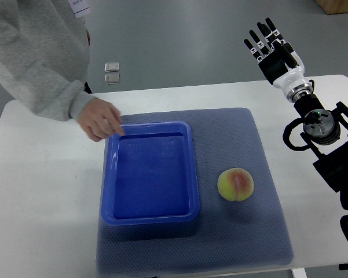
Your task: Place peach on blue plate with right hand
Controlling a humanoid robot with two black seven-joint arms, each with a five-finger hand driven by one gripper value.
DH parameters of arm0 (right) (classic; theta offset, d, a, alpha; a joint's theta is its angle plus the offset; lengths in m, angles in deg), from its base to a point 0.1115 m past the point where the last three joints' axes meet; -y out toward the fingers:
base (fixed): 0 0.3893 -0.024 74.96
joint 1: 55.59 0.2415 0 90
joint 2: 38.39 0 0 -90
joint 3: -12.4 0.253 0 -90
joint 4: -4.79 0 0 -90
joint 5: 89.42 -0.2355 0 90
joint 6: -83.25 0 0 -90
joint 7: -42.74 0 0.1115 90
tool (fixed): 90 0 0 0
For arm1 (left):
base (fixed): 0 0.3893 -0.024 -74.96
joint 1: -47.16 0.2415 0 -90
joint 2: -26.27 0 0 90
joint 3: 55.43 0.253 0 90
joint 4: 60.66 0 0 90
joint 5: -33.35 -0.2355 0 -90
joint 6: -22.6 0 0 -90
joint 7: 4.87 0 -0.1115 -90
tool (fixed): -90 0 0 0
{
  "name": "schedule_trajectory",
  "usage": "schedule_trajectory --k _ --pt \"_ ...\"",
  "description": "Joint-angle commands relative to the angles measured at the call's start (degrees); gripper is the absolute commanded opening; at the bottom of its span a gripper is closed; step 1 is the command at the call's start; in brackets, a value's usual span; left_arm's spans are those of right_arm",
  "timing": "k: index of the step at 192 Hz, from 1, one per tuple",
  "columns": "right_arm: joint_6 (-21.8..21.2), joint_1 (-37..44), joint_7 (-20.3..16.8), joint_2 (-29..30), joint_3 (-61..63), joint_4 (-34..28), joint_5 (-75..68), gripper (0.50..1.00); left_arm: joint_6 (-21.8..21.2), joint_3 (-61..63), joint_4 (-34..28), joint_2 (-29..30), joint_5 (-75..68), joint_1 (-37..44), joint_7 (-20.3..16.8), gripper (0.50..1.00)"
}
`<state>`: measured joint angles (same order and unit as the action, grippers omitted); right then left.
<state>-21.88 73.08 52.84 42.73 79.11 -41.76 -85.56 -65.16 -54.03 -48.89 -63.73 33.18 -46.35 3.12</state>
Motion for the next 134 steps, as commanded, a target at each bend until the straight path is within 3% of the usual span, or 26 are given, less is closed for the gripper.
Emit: schedule_trajectory --k 1,83,84,121,130,131,134 --pt "-0.3 0.0 0.0 0.0 -0.1 0.0 0.0 0.93 0.0 0.0 0.0 0.0 0.0 0.0 0.0 1.0" --pt "-2.3 2.2 -0.2 -2.9 -3.5 -0.2 11.3 0.93 0.0 -0.1 0.0 0.0 0.1 0.0 0.0 1.0" --pt "-3.6 3.6 -0.3 -5.5 -7.0 -0.2 15.6 0.93 0.0 -0.1 0.0 0.0 0.1 0.0 0.0 1.0" --pt "-12.5 11.8 -3.7 -19.1 -25.8 -6.7 33.6 0.93 0.0 0.1 0.5 0.0 0.1 0.0 0.0 1.0" --pt "-12.5 11.8 -3.7 -19.2 -25.8 -6.7 33.6 0.93 0.0 0.1 0.5 0.0 0.1 0.0 0.0 1.0" --pt "-14.7 15.0 -4.0 -23.5 -31.5 -9.6 38.8 0.93 0.1 0.2 0.5 0.0 0.1 0.0 0.0 1.0" --pt "-15.3 15.9 -4.0 -24.6 -33.0 -10.2 40.0 0.93 0.1 0.2 0.6 0.0 0.0 0.0 0.0 1.0"
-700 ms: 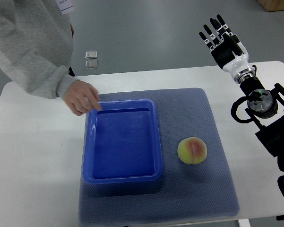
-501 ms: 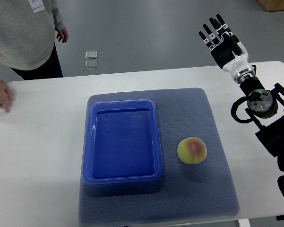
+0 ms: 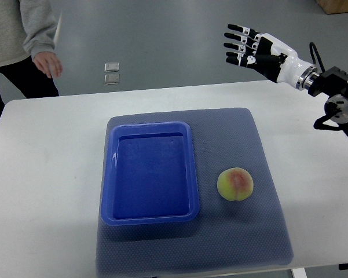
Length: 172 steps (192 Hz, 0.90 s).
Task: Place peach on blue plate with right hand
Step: 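Lower the right hand toward the peach beside the blue tray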
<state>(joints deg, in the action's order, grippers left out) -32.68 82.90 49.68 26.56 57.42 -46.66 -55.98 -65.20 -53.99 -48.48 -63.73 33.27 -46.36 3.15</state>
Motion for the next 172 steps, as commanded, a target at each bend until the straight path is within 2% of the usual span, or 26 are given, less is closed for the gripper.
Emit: schedule_trajectory --k 1,20,30,43,53,54,58,68,69,73,91,104,116,117,123,143,144,156,172 --pt "-4.9 6.9 -0.9 -9.3 -12.6 -5.9 11.3 0.93 0.2 0.1 0.2 0.0 -0.1 0.0 0.0 1.0" --pt "-9.0 17.2 -1.8 -16.3 -27.1 -11.6 17.4 0.93 0.3 0.1 0.2 0.0 -0.1 0.0 0.0 1.0" --pt "-9.1 22.4 -3.6 -18.5 -34.2 -14.5 18.0 0.93 0.6 0.1 0.1 0.0 -0.1 -0.1 0.0 1.0" --pt "-9.1 30.2 -6.9 -21.6 -44.5 -21.2 18.0 0.93 0.7 0.1 0.1 0.0 -0.3 -0.2 0.0 1.0" --pt "-9.1 30.2 -6.9 -21.6 -44.5 -21.2 18.0 0.93 0.7 0.1 0.1 0.0 -0.3 -0.2 0.0 1.0" --pt "-9.1 33.7 -8.6 -23.0 -49.4 -25.8 18.0 0.93 0.8 0.1 0.2 0.0 -0.4 -0.3 0.0 1.0" --pt "-9.1 34.7 -9.2 -23.5 -50.9 -27.6 18.0 0.93 0.8 0.1 0.2 0.0 -0.4 -0.3 0.0 1.0" --pt "-9.1 34.7 -9.2 -23.5 -50.9 -27.7 18.0 0.93 0.8 0.1 0.2 0.0 -0.4 -0.3 0.0 1.0" --pt "-9.1 35.8 -10.1 -24.2 -52.7 -30.9 17.7 0.93 0.9 0.1 0.2 0.0 -0.4 -0.3 0.0 1.0" --pt "-9.1 35.8 -10.1 -24.4 -52.8 -31.6 17.7 0.93 0.9 0.1 0.2 0.0 -0.5 -0.3 0.0 1.0" --pt "-9.1 35.5 -10.1 -24.7 -53.0 -32.5 17.5 0.93 0.9 0.1 0.2 0.0 -0.5 -0.3 0.0 1.0" --pt "-5.2 32.4 -9.8 -24.6 -52.8 -33.5 16.5 0.93 0.9 0.1 0.3 0.0 -0.4 -0.3 0.0 1.0" --pt "-4.7 32.1 -9.8 -24.6 -52.8 -33.5 16.5 0.93 0.9 0.1 0.2 0.0 -0.4 -0.3 0.0 1.0" --pt "-2.5 30.6 -9.6 -24.3 -52.8 -33.5 16.6 0.93 0.9 0.1 0.2 0.0 -0.3 -0.3 0.0 1.0" --pt "-1.3 29.9 -9.6 -24.2 -52.7 -33.4 16.5 0.928 0.9 0.1 0.2 0.0 -0.3 -0.3 0.0 1.0" --pt "0.1 28.7 -9.5 -23.9 -52.5 -33.4 16.6 0.928 0.9 0.1 0.1 0.0 -0.2 -0.3 0.0 1.0" --pt "1.2 27.6 -9.5 -23.4 -52.5 -33.4 16.7 0.928 0.9 0.1 0.1 0.0 -0.3 -0.3 0.0 1.0" --pt "2.6 26.3 -9.5 -22.8 -52.5 -33.4 16.8 0.928 0.8 0.1 0.1 0.0 -0.2 -0.3 0.0 1.0" --pt "3.1 25.6 -9.5 -22.8 -52.5 -33.4 16.8 0.928 0.8 0.1 0.1 0.0 -0.3 -0.3 0.0 1.0"
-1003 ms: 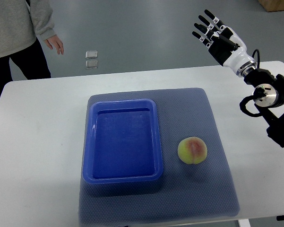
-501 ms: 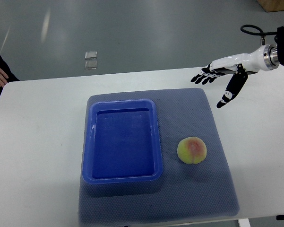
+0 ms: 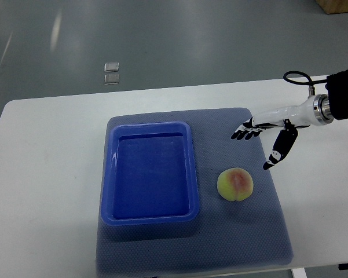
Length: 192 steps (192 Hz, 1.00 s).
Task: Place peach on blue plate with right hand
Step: 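Lower the right hand toward the peach beside the blue tray, then close the right hand fingers around the peach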
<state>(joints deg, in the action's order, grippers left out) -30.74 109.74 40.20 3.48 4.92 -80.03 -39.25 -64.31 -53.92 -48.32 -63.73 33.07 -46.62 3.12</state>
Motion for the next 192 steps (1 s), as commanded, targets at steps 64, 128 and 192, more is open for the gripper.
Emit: schedule_trajectory --k 64,128,192 --pt "6.5 -12.7 0.9 2.5 6.4 0.1 0.5 0.928 -0.1 0.1 0.0 0.0 0.0 0.0 0.0 1.0" --pt "8.1 -17.1 1.5 2.6 8.2 0.0 0.8 0.928 -0.1 0.1 -0.1 0.0 0.0 0.0 0.0 1.0" --pt "15.1 -22.3 4.1 4.9 8.9 0.0 3.6 0.899 -0.1 0.0 -0.3 0.0 0.0 0.0 0.0 1.0"
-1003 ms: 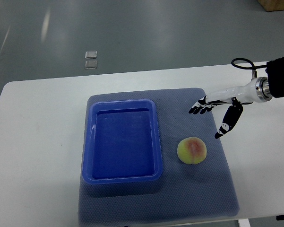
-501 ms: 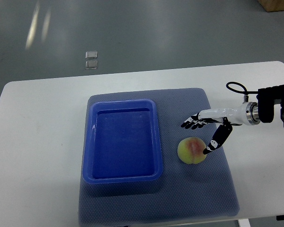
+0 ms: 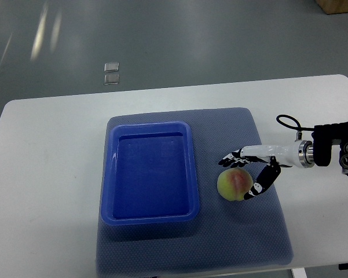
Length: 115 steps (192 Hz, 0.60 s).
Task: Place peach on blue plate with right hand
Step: 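Close the right hand fingers around the peach, then lift the peach with the right hand and carry it over the tray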
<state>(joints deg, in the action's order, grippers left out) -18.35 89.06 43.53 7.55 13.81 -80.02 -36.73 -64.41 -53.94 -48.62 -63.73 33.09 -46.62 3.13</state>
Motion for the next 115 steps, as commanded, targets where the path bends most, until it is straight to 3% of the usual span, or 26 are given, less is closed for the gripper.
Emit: schedule_trajectory --k 1,27,36,37,45,71,96,97,115 --pt "2.7 -1.6 0.8 0.8 0.0 0.0 1.1 0.899 0.0 0.0 0.0 0.0 0.0 0.0 0.0 1.0" --pt "3.8 -3.1 1.2 1.1 0.0 0.0 3.0 0.783 0.0 0.0 -0.1 0.0 0.0 0.0 0.0 1.0" --pt "3.8 -3.1 1.2 1.1 0.0 0.0 3.0 0.782 0.0 0.0 -0.1 0.0 0.0 0.0 0.0 1.0" --pt "4.0 -3.5 2.0 1.3 0.0 0.0 4.3 0.612 0.0 0.1 -0.1 0.0 0.0 0.0 0.0 1.0" --pt "4.1 -3.8 2.3 1.4 -0.1 0.0 5.1 0.507 0.0 0.0 -0.1 0.0 0.0 0.0 0.0 1.0" --pt "4.0 -3.6 2.2 1.1 0.0 0.0 5.9 0.5 0.0 0.0 -0.1 0.0 0.0 0.0 0.0 1.0" --pt "1.3 2.0 2.3 -2.3 2.8 -0.8 5.0 0.5 0.0 0.1 0.0 0.0 0.0 0.0 0.0 1.0" --pt "-1.7 6.2 2.3 -4.3 3.9 -1.1 3.5 0.5 0.0 0.1 0.0 0.0 0.0 0.0 0.0 1.0" --pt "-8.3 15.4 1.8 -8.3 5.5 -1.1 -4.1 0.5 0.0 0.1 0.0 0.0 0.0 0.0 0.0 1.0"
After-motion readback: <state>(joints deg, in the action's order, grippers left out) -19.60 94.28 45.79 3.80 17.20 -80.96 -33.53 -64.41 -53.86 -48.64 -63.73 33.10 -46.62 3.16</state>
